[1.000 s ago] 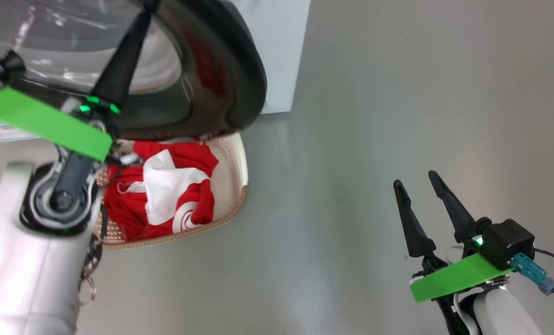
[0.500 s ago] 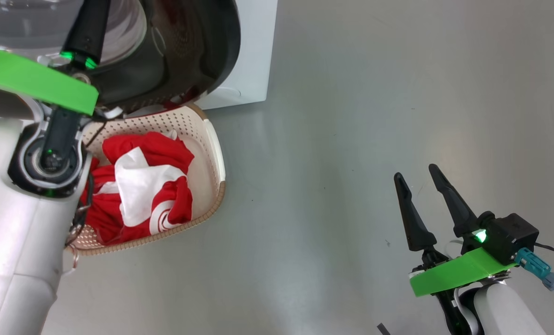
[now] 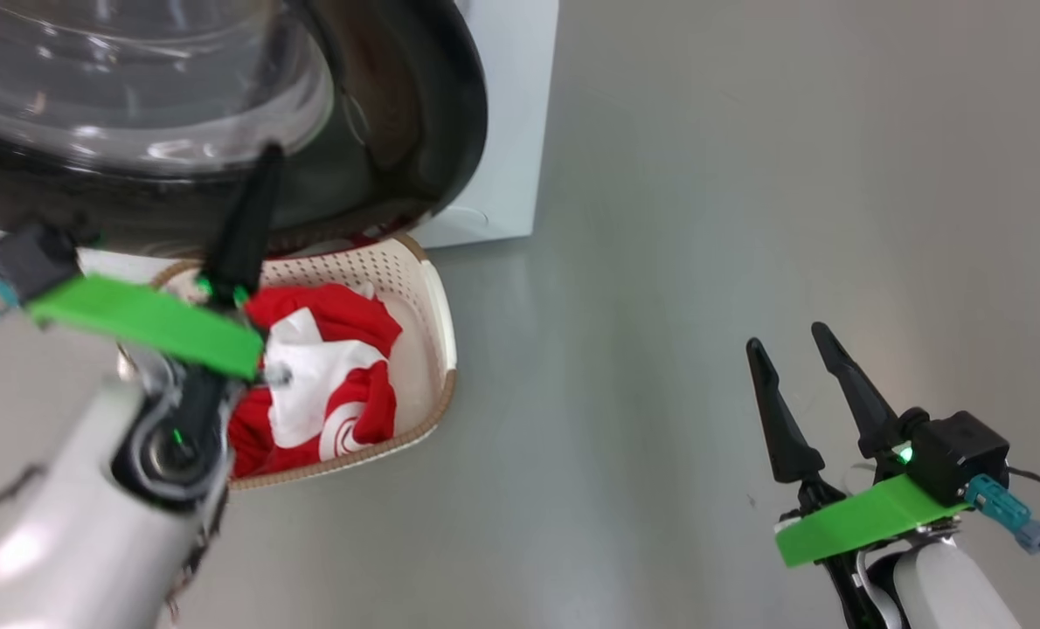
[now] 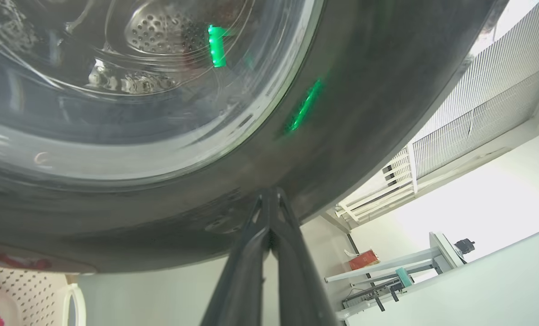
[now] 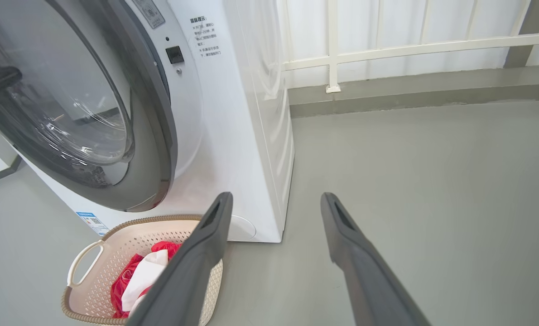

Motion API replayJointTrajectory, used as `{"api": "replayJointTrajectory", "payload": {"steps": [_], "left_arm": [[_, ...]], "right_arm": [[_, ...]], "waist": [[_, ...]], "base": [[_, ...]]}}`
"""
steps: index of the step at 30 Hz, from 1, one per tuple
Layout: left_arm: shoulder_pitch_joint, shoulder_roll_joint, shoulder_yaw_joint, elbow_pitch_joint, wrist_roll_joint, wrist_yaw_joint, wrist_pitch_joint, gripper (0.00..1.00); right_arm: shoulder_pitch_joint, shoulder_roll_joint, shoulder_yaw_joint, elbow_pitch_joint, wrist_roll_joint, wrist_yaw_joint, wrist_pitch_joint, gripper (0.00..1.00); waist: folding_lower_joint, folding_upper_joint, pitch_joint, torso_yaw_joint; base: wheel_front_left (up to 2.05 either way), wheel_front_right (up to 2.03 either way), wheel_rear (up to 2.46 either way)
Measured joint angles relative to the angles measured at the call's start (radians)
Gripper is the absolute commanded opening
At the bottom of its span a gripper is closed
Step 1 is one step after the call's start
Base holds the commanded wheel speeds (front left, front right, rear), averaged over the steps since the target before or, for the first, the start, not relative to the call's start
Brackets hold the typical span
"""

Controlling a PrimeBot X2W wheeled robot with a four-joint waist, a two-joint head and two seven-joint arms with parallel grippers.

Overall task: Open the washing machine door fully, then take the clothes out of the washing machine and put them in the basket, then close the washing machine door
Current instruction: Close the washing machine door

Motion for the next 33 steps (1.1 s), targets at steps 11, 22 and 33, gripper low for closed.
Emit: {"api": "replayJointTrajectory", "payload": {"steps": [11,22,33], "left_arm": [[0.267,0.016,-0.020,0.001,0.014,0.000,-0.061,0.39],[0.512,-0.025,0.171,-0.003,0.204,0.000,-0.061,1.00],[0.629,-0.075,0.339,-0.032,0.394,0.000,-0.061,1.00]], "right_arm": [[0.087,0.001,-0.018,0.020,-0.040,0.000,0.000,1.00],[0.145,0.002,-0.026,0.028,-0.049,0.000,0.000,1.00],[0.173,0.003,-0.046,0.027,-0.053,0.000,0.000,1.00]], "waist": [[0.0000,0.0000,-0.110,0.062],[0.0001,0.0000,-0.192,0.105],[0.0000,0.0000,-0.211,0.128]], "base": [[0.00,0.00,0.00],[0.00,0.00,0.00],[0.00,0.00,0.00]]}}
